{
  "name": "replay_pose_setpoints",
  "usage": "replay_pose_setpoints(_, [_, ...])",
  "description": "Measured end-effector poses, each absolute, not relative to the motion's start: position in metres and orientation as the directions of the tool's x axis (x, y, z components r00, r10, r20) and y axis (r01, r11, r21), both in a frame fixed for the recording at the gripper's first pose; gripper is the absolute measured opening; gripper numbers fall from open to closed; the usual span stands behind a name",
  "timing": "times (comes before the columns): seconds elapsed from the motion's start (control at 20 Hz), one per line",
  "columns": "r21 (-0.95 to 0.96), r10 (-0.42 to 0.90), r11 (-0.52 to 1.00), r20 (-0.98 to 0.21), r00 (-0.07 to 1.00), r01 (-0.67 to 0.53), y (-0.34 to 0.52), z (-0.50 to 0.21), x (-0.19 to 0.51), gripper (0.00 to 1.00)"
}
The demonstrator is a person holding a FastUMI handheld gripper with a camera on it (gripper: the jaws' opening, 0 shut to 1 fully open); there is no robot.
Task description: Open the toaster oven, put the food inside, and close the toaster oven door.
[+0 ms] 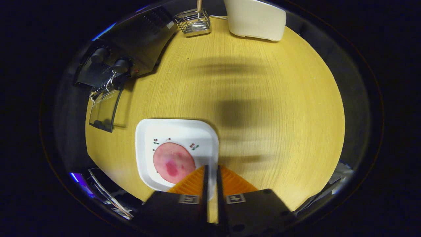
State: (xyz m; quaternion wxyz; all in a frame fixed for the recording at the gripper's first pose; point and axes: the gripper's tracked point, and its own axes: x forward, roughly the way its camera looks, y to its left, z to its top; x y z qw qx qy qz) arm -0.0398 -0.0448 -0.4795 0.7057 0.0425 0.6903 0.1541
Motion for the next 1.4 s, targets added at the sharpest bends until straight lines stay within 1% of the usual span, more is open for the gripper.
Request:
replay_pose_setpoints(0.05, [0.291,0.296,0.945,-0.955,0.009,-0.149,-0.049,-0.461,-0.036,0.12])
replay_pose_setpoints(0.1, [0.312,0.316,0.938,-0.949,0.009,-0.149,-0.049,-0.465,-0.04,0.08])
replay_pose_setpoints(0.15, [0.34,0.345,0.929,-0.938,0.015,-0.146,-0.05,-0.455,-0.042,0.08])
replay_pose_setpoints(0.2, [0.366,0.371,0.922,-0.929,0.014,-0.13,-0.049,-0.458,-0.041,0.05])
replay_pose_setpoints(0.3, [0.422,0.425,0.904,-0.905,0.029,-0.073,-0.048,-0.455,-0.041,0.05])
replay_pose_setpoints(0.5, [0.552,0.546,0.827,-0.833,0.085,0.103,-0.041,-0.434,-0.048,0.05])
replay_pose_setpoints(0.75, [0.638,0.622,0.743,-0.77,0.146,0.201,-0.025,-0.413,-0.062,0.05])
replay_pose_setpoints(0.9, [0.671,0.643,0.694,-0.741,0.194,0.262,-0.011,-0.395,-0.068,0.05])
replay_pose_setpoints(1.0, [0.689,0.651,0.669,-0.724,0.229,0.277,0.003,-0.376,-0.072,0.05])
replay_pose_setpoints(1.15, [0.715,0.659,0.617,-0.698,0.279,0.329,0.04,-0.345,-0.076,0.05])
replay_pose_setpoints(1.4, [0.718,0.622,0.57,-0.695,0.362,0.399,0.102,-0.33,-0.059,0.05])
